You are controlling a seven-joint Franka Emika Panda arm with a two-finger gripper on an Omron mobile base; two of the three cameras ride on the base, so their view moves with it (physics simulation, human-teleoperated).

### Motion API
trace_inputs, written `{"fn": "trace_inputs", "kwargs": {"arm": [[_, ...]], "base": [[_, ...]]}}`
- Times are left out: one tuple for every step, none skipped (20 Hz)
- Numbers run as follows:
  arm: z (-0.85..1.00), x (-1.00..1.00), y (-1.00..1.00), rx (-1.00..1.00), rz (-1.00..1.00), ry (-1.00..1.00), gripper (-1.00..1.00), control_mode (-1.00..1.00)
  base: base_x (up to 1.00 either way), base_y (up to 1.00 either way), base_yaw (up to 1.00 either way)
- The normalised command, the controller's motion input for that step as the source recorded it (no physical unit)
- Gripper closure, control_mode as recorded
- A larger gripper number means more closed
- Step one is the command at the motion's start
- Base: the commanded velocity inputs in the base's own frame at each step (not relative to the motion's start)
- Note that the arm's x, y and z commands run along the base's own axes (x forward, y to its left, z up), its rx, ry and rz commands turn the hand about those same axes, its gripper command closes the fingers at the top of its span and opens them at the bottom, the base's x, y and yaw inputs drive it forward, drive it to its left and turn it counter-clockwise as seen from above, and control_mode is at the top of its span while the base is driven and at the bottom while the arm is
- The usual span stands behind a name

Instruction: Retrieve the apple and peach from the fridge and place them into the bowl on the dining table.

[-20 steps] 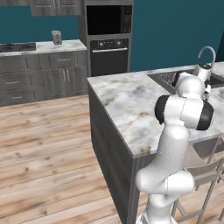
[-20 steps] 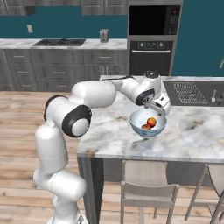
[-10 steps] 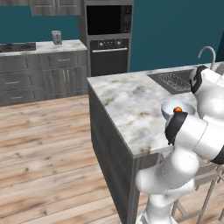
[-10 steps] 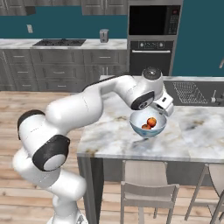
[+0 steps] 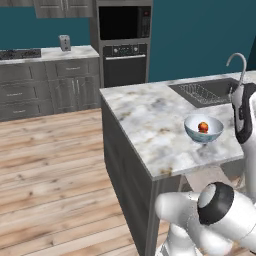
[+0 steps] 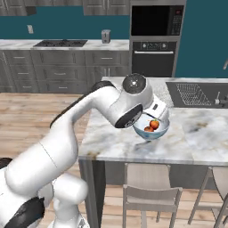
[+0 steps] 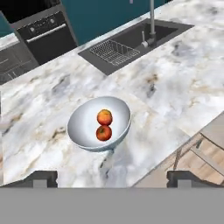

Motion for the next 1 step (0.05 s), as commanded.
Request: {"fn": "trace_inputs", "kwargs": {"arm": [[0.5,-1.0,0.59,-0.14,0.0,-0.22,-1.0,-1.0]], "base": [[0.0,0.0,0.0]]}}
